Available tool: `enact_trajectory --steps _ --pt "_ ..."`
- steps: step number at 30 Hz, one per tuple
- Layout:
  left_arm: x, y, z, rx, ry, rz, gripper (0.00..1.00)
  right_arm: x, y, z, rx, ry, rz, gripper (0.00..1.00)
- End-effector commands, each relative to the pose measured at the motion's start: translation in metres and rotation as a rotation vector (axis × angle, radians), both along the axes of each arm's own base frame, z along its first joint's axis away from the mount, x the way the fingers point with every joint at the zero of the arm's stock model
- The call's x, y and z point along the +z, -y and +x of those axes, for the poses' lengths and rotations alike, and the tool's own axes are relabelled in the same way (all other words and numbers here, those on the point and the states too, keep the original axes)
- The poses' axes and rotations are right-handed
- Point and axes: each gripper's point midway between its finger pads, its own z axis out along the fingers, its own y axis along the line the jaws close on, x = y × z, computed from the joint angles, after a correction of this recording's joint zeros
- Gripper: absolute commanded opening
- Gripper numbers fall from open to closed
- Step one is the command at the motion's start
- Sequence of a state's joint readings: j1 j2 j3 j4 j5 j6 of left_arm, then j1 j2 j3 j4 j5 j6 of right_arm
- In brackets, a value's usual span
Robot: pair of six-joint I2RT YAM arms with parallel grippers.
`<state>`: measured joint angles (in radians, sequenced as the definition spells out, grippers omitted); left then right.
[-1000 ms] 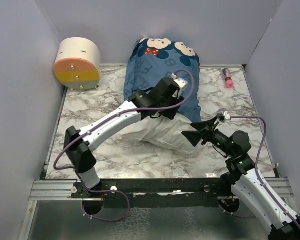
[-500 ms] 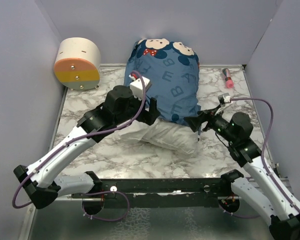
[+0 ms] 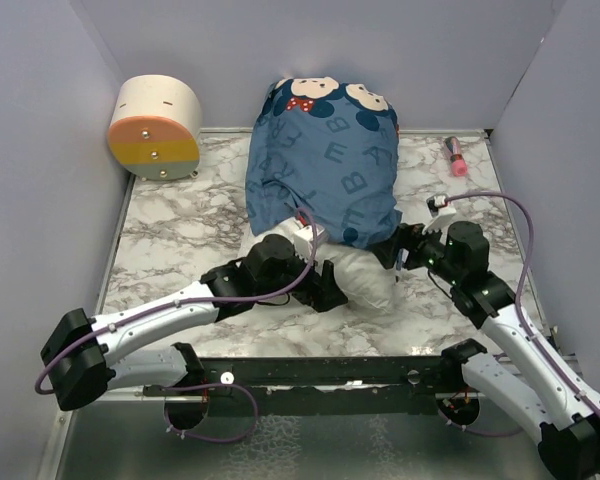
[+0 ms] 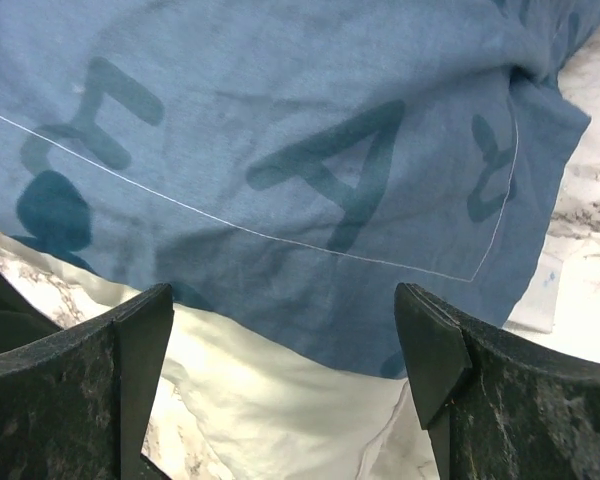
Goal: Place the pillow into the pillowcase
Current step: Stuff the pillow into the pillowcase.
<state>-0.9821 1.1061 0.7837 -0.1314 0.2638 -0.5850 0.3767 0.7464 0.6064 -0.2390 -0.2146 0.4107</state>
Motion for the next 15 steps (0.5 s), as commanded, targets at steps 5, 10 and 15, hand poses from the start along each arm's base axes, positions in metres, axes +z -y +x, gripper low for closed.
enact_trajectory --steps 5,10,15 --pt "0.018 0.05 0.048 0.074 0.171 -0.221 0.82 -0.033 0.002 0.014 -0.054 -0.072 -0.012 0.85" --pt "-0.013 0.058 0.085 0.188 0.199 -0.11 0.84 -0.024 0.001 0.012 -0.053 -0.036 0.011 0.48" --pt "-0.048 0.033 0.128 0.384 0.158 0.009 0.7 -0.005 0.005 0.004 -0.051 0.029 0.032 0.26"
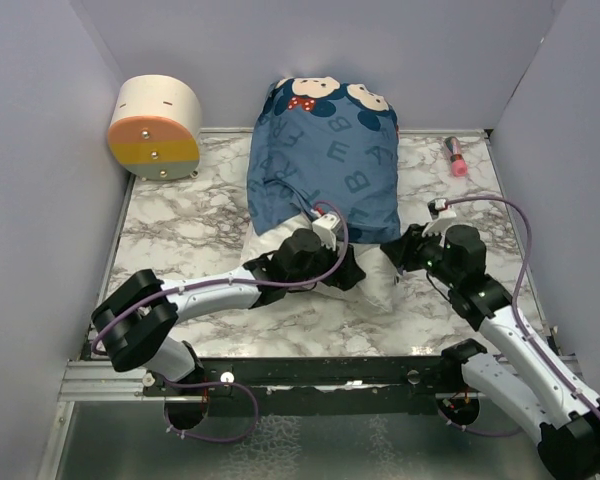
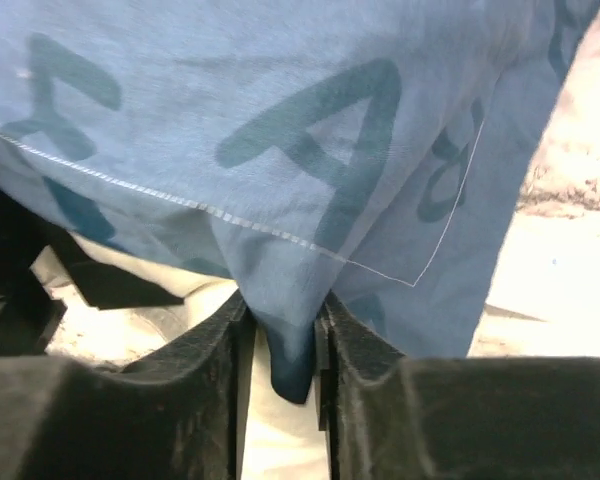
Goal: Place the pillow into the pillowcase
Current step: Stuff the pillow into the pillowcase.
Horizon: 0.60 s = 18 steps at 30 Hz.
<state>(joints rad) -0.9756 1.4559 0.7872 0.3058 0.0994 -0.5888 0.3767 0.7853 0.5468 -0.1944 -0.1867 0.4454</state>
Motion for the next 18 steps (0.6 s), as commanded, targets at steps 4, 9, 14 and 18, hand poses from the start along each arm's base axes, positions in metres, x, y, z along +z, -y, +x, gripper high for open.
enact_trajectory --steps 4,9,14,18 --pt "0.002 -0.03 0.078 0.291 0.053 0.008 0.39 0.024 -0.004 -0.007 0.034 0.096 0.058 0.26" --pt "0.022 -0.025 0.089 0.278 0.107 -0.024 0.29 0.012 -0.011 -0.01 0.078 0.078 0.059 0.05" --pt "0.049 -0.019 0.098 0.235 0.223 -0.095 0.16 0.019 -0.026 -0.025 0.207 0.105 0.086 0.01" --pt "0.076 -0.019 0.109 0.228 0.34 -0.16 0.14 0.035 -0.04 -0.051 0.357 0.134 0.142 0.01"
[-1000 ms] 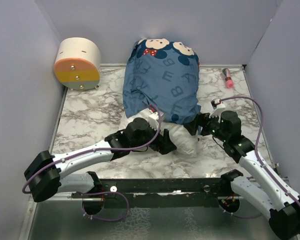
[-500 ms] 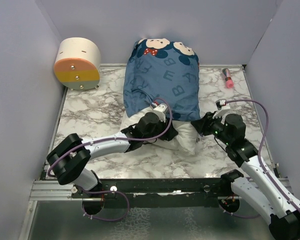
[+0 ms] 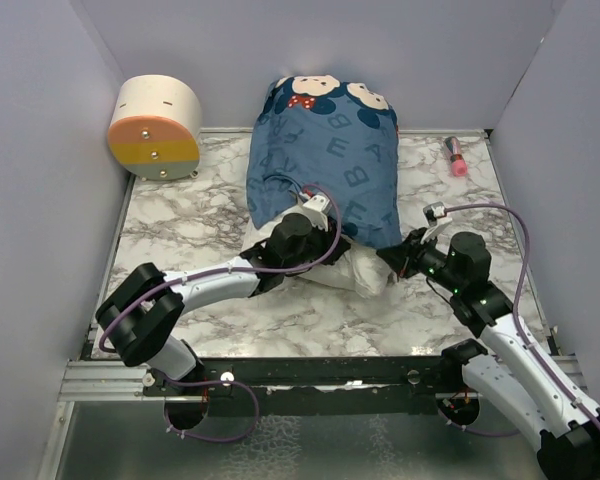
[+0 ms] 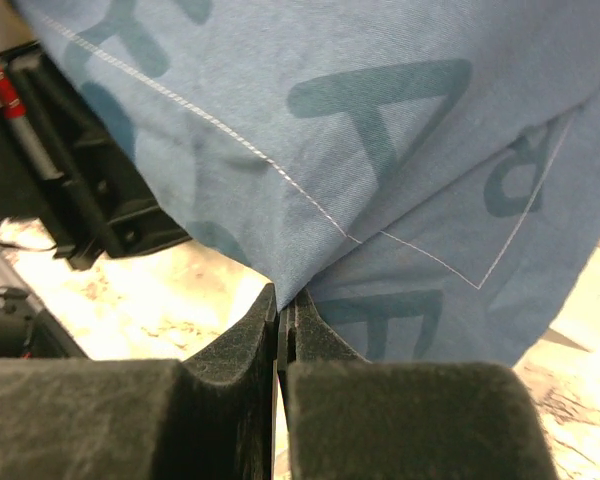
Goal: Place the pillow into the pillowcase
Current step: Stuff the pillow into the pillowcase.
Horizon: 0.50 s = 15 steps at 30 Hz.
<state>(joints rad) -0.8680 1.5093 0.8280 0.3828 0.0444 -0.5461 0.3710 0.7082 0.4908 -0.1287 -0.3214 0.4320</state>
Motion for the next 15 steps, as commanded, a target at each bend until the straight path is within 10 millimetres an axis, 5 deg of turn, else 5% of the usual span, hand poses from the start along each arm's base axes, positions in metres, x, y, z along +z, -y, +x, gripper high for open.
enact_trajectory --steps 1,10,15 --pt "0.072 -0.003 0.049 0.079 0.289 -0.138 0.14 0.028 -0.029 -0.041 0.274 0.07 0.087 0.01" --pt "0.11 0.014 0.041 -0.013 0.429 -0.286 0.13 0.056 -0.057 -0.102 0.64 0.071 0.194 0.01" --pt "0.111 0.019 0.019 -0.13 0.476 -0.316 0.19 0.056 -0.055 -0.097 0.589 0.086 0.17 0.01"
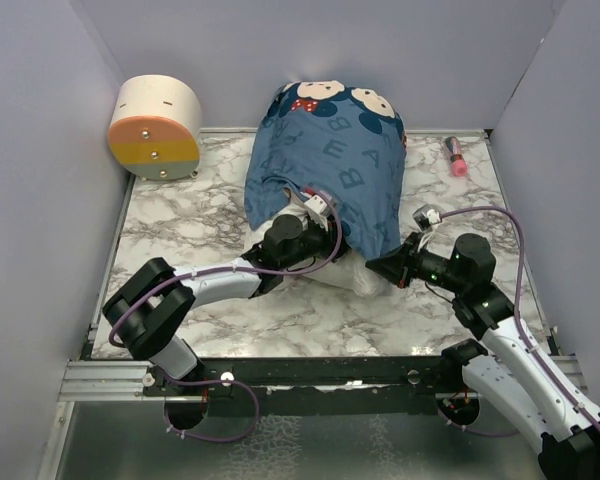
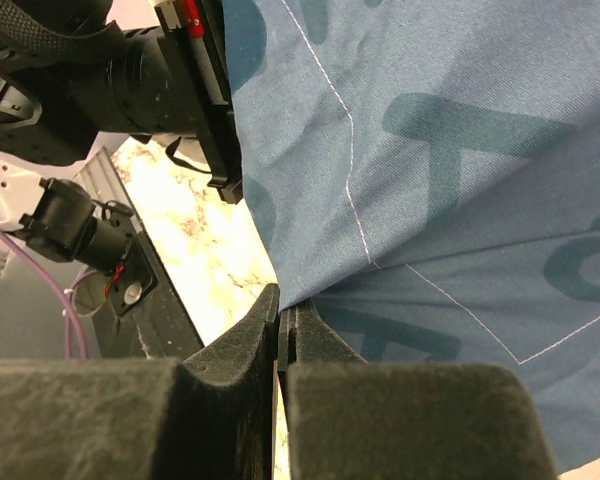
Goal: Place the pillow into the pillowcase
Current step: Stuff the pillow into the pillowcase.
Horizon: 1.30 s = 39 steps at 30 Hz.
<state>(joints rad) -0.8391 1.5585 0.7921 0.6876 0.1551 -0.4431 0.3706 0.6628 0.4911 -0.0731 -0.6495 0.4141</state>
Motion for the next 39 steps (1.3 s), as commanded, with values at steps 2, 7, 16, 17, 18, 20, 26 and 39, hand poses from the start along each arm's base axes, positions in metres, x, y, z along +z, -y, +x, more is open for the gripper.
enact_trajectory --steps 2,7,16,17,18,20,26,39 --pt "0.067 0.004 -0.003 -0.089 0.245 -0.149 0.27 0.011 -0.013 -0.035 0.147 -0.028 0.006 0.01" --pt "0.01 -0.031 -0.03 -0.084 0.115 0.018 0.49 -0.024 0.009 -0.01 -0.069 -0.115 -0.101 0.03" --pt "-0.01 -0.119 -0.105 0.01 -0.182 0.097 0.73 0.059 0.0 -0.027 0.053 0.167 0.005 0.59" --pt "0.0 -0.128 -0.111 0.029 -0.183 0.068 0.77 0.072 -0.001 -0.028 0.072 0.212 0.005 0.65" --pt "0.01 -0.137 -0.116 0.047 -0.179 0.042 0.8 0.084 -0.003 -0.028 0.09 0.249 -0.002 0.68" --pt "0.027 -0.154 -0.123 0.096 -0.184 0.021 0.81 0.099 -0.007 -0.022 0.111 0.277 -0.015 0.75" --pt "0.028 -0.159 -0.111 0.147 -0.259 0.213 0.8 0.143 -0.027 0.024 0.1 0.386 -0.047 0.95" --pt "0.041 -0.241 -0.023 0.294 -0.341 0.208 0.83 0.121 -0.151 0.116 -0.008 0.46 -0.453 1.0"
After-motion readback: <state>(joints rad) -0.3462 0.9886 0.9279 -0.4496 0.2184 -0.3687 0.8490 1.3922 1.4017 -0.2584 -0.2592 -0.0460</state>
